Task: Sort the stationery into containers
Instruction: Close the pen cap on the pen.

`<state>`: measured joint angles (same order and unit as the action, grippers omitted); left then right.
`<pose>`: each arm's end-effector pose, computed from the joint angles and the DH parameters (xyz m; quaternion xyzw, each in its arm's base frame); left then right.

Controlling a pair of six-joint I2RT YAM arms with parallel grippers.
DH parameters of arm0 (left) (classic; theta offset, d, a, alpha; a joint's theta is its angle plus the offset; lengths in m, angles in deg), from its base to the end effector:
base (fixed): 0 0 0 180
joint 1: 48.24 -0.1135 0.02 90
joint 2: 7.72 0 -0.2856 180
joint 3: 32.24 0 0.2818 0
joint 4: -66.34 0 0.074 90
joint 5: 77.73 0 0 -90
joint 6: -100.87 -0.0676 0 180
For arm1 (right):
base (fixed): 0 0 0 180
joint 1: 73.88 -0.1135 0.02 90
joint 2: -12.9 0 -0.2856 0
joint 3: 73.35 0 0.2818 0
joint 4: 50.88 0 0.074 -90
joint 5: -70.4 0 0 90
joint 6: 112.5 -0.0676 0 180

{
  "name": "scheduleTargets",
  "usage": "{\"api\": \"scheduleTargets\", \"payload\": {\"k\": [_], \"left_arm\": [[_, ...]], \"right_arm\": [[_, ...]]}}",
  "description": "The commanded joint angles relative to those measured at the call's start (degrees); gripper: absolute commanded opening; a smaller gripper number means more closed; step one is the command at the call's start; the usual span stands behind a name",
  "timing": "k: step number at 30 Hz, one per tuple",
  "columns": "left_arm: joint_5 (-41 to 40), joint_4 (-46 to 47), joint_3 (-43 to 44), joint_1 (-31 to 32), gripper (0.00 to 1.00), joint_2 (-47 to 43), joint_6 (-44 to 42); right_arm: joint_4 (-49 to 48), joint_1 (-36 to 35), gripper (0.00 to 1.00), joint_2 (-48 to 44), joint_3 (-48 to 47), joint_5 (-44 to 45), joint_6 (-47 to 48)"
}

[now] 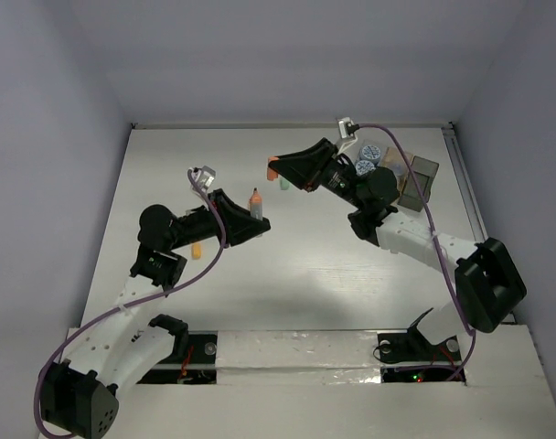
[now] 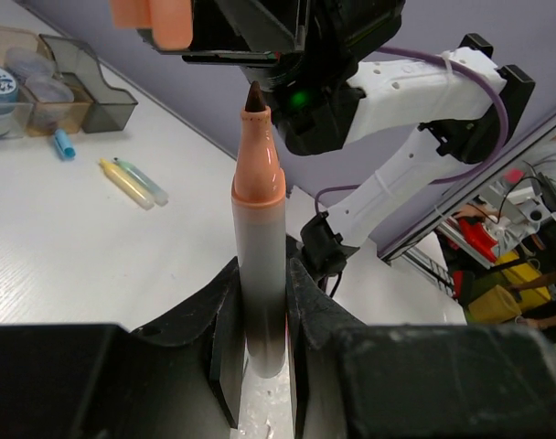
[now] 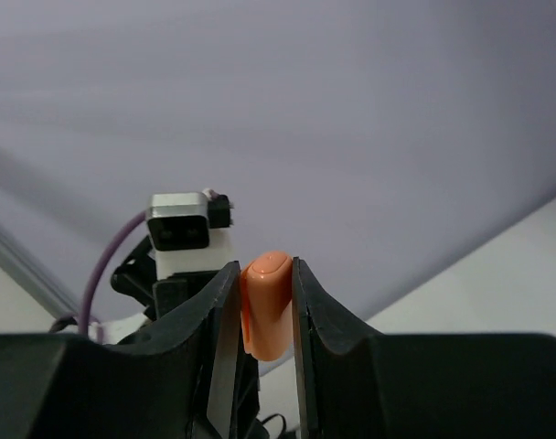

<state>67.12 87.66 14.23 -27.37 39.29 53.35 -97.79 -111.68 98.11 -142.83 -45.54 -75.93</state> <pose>0.1790 -0.1274 0.3598 0.2778 0.5663 -0.6062 0.4843 0.2843 0.2579 0.3915 -0.1286 0.5007 0.6838 0.5150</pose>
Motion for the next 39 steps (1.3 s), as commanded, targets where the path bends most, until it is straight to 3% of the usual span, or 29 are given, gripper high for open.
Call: {"api": "scheduleTargets", "payload": {"k": [1,17,39], "left_arm": [[2.28,6.91,0.37,-0.30,0.00,-0.95,2.08],[3.51,13.85,-1.30,-0.30,0.00,1.78,7.27],[2.54,9.81,0.19,-0.30,0.00,1.51,3.75]], "right_arm": [[-12.08,-0.26,0.04,-1.01,-0.64,0.98,-4.05],[-18.58,-4.21,0.06,6.02,-6.00,-3.24,-9.67],[-22.62,-5.26,0.07,8.22,-5.13,-5.35,-13.63]]}}
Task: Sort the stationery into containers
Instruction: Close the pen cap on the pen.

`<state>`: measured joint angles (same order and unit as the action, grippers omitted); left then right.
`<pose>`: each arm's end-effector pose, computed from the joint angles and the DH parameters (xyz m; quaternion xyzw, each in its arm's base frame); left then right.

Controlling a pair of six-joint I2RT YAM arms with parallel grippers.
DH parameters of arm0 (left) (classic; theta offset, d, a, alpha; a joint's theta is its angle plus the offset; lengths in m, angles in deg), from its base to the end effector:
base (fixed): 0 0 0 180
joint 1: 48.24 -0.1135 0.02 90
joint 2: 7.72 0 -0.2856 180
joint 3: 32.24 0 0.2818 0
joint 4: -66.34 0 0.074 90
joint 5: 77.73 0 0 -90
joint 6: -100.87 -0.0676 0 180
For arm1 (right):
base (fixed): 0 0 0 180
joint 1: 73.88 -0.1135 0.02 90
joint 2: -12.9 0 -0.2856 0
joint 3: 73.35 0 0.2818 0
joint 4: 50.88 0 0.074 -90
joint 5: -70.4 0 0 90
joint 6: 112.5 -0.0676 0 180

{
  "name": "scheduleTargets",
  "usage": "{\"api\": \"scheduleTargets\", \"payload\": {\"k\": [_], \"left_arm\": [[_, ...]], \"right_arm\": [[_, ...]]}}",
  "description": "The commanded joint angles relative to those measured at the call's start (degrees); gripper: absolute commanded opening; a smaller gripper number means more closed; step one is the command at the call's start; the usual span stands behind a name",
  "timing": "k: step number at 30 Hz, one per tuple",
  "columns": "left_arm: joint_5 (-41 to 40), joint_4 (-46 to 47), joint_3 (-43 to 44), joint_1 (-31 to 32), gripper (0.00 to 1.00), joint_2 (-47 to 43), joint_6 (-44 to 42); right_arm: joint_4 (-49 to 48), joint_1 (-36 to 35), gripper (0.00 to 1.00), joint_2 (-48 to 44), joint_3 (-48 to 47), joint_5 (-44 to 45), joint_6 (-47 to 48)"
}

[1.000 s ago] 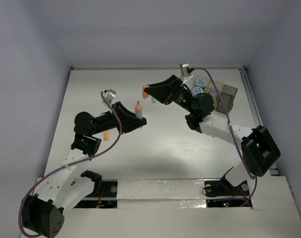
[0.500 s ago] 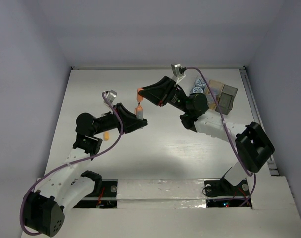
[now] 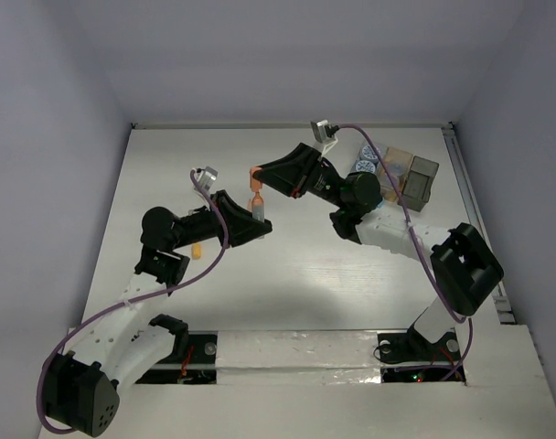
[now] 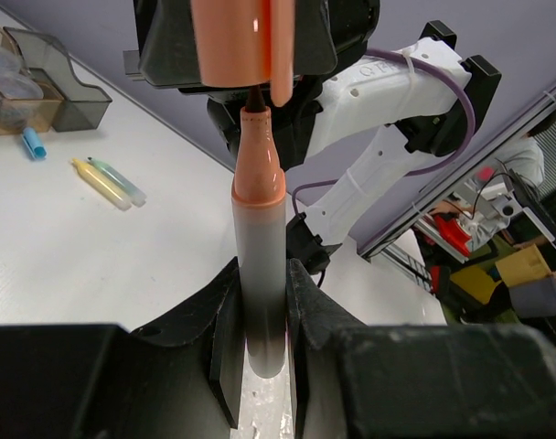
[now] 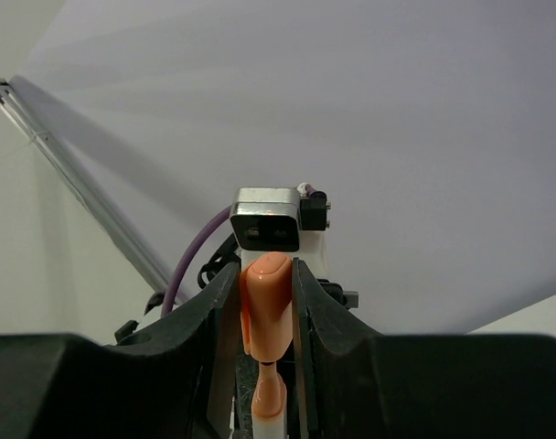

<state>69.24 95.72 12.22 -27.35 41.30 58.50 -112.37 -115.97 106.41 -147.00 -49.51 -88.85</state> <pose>0.1799 -0.1293 0.3532 0.2815 0.5535 -0.6292 0.4674 0.2755 0.2942 0.3909 -0.1470 0.4364 0.7768 0.4295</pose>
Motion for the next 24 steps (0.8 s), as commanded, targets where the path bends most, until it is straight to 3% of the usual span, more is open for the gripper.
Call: {"api": "scheduleTargets", "payload": {"k": [1,24], "left_arm": [[0.51,1.83,2.20,-0.32,0.00,-0.59,-1.41],[-2.21,2.62,3.26,-0.32,0.00,-3.22,-1.93]], "right_arm": [[-8.05,-0.98,0.07,-0.17,-0.43,-1.55,-0.71],[-15.34,-2.12,0.07,-1.05,6.08,-5.42,-3.79]]}}
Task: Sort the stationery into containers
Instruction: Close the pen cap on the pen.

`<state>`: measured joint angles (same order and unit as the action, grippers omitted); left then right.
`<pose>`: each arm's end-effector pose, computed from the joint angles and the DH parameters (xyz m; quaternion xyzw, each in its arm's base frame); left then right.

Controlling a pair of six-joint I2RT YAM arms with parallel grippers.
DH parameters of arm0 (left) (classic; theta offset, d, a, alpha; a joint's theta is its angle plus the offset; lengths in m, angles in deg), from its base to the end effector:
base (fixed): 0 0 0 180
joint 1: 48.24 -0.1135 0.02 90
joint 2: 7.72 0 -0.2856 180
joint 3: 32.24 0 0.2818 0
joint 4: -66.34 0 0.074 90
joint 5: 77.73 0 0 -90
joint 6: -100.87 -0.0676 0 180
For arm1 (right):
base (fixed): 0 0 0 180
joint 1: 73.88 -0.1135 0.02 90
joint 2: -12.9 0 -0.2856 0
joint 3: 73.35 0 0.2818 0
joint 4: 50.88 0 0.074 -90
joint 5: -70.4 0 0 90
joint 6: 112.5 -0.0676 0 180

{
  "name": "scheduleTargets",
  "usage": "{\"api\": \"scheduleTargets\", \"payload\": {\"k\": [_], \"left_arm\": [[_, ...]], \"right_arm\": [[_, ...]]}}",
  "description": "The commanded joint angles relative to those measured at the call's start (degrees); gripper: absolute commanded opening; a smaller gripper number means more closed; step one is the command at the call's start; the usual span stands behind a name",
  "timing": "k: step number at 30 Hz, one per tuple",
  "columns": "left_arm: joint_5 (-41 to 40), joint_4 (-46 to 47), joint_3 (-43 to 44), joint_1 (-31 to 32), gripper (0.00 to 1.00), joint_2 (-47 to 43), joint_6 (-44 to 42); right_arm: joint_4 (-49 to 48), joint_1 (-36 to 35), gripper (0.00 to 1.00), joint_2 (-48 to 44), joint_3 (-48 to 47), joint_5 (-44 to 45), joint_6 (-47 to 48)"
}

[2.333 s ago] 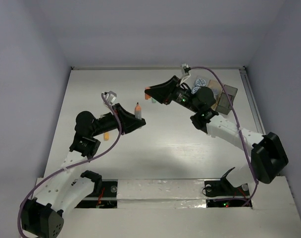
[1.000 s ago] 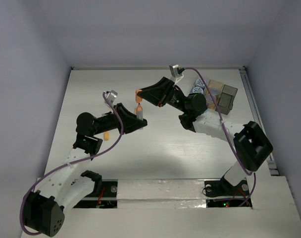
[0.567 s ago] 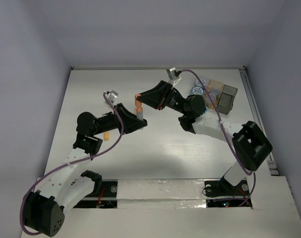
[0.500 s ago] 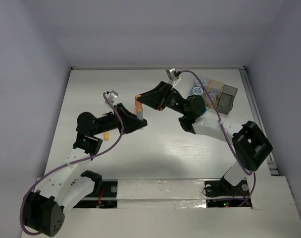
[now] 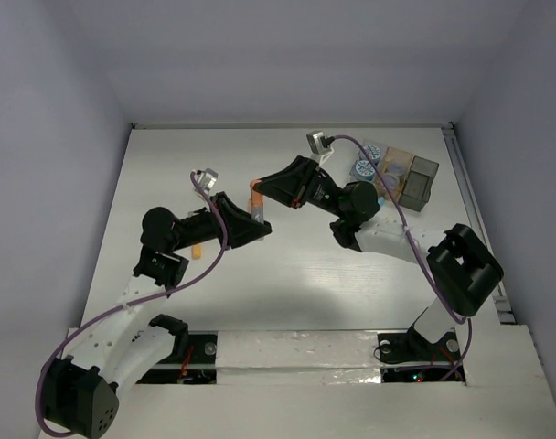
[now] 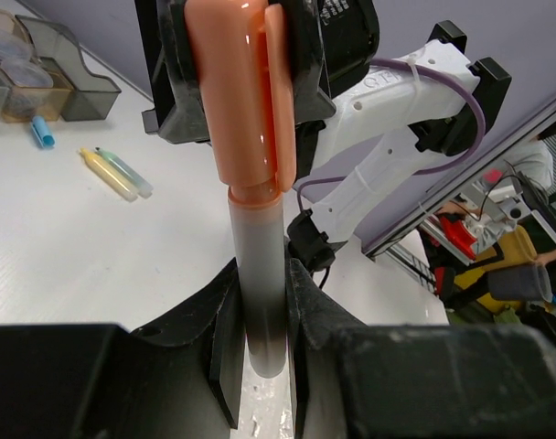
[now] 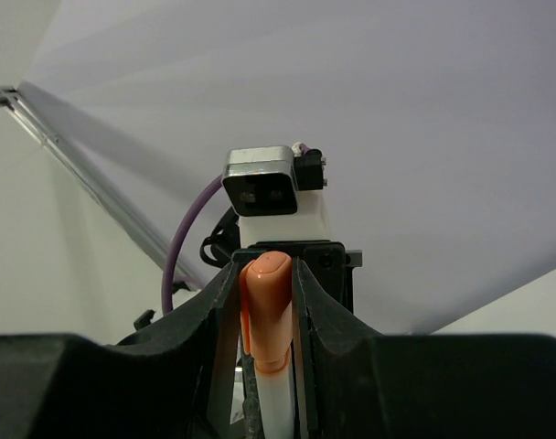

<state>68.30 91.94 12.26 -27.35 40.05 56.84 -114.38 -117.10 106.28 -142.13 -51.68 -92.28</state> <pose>0.1788 -0.1282 0.3514 0.2741 0.5645 -0.6223 0.4679 0.2634 0.2968 0.3637 -0.1474 0.4607 0.7888 0.3792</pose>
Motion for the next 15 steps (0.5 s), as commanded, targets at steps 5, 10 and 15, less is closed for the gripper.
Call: {"api": "scheduleTargets", "payload": {"k": [5,10,15], "left_arm": [[-1.36,12.11,2.42,-0.32,0.00,-3.12,3.15],[-0.75,16.42,3.03,-0.32,0.00,-3.91,6.14],[-0.66,18.62,5.06,-0.32,0.00,-4.17,10.17]], "right_arm": [[-14.74,-1.51,0.07,-2.33,2.52,-5.63,-0.36],[-14.04,-2.04,0.06,-2.59,2.17,-8.35,-0.97],[-5.47,-4.49,0.04,-2.94,0.95,-12.30,2.44]]}}
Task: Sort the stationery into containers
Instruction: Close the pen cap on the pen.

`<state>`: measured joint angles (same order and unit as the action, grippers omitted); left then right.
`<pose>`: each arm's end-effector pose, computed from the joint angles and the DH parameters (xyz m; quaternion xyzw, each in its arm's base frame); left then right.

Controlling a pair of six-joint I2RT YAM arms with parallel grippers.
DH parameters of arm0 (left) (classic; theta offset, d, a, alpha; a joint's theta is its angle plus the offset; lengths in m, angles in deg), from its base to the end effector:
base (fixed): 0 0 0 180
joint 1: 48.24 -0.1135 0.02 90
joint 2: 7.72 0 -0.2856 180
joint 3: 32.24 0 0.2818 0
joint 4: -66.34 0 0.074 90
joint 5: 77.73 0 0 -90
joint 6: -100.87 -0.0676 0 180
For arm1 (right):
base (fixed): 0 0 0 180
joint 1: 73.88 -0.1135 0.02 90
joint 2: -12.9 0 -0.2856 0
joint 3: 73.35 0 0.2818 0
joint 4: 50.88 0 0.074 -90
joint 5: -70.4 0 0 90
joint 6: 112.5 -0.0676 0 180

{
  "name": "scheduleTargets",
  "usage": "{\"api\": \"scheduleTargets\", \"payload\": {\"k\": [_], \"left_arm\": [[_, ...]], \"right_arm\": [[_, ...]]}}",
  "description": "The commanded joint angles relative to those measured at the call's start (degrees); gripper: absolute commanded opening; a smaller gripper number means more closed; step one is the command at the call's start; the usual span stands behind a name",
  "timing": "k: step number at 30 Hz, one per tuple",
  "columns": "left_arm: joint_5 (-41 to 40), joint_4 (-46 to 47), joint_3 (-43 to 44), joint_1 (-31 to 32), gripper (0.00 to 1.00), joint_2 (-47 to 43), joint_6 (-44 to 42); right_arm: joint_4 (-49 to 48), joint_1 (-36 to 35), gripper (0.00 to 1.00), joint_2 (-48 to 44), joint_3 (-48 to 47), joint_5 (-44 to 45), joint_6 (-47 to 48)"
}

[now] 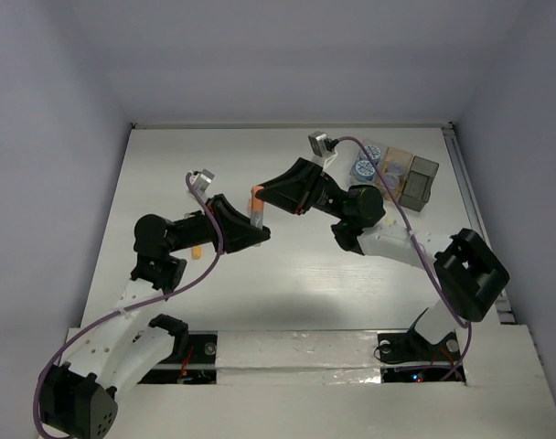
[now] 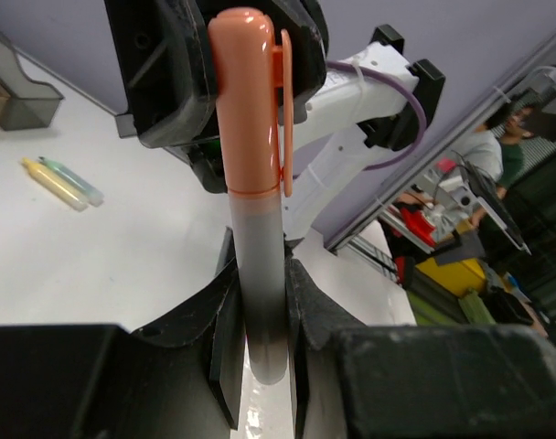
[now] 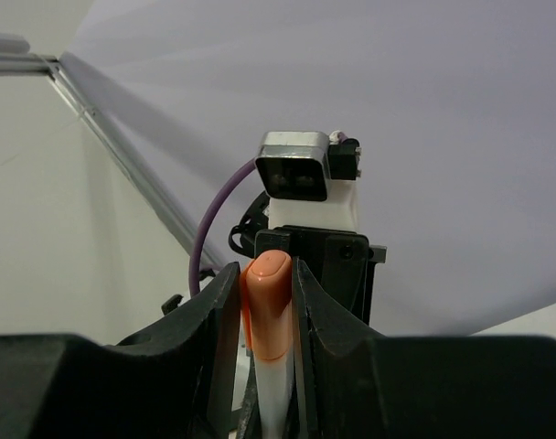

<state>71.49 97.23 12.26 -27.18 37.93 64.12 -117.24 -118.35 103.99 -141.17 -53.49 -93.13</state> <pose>0.1624 -0.1248 0.3659 0.2896 0.5378 -0.6518 0.4495 0.2443 0.2926 0.3766 -0.1743 0.4314 0.8028 0.3730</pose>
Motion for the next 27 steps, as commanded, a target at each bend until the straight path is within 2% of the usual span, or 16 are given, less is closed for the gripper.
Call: {"api": "scheduleTargets", "payload": {"k": [1,5,8,11,18,21,27], "left_arm": [[-3.76,14.29,5.41,-0.49,0.00,-1.79,4.13],[-4.02,18.17,7.07,-0.49,0.00,-1.44,6.87],[-4.20,16.33,8.22,-0.49,0.00,-1.61,5.72],[-4.73,12.48,10.24,-0.49,0.00,-2.05,2.75],[-4.82,9.91,14.64,-0.49,0.00,-0.48,0.88],[-4.90,10.78,15.17,-0.49,0.00,0.84,1.32],[-4.99,11.23,16.31,0.03,0.00,2.87,1.42]], "right_arm": [[-0.12,-3.26,0.04,-1.08,-0.19,-11.37,6.53],[9.46,-4.93,0.02,-3.98,1.47,-8.93,14.53],[13.16,-5.45,0.01,-5.57,3.49,-7.51,17.70],[20.80,-6.06,0.00,-7.59,4.99,-5.05,22.19],[37.48,-9.76,0.00,-8.56,7.97,-1.19,28.61],[41.02,-10.98,0.00,-8.56,9.56,2.59,29.94],[41.30,-14.15,0.00,-7.15,13.77,6.37,29.41]]}}
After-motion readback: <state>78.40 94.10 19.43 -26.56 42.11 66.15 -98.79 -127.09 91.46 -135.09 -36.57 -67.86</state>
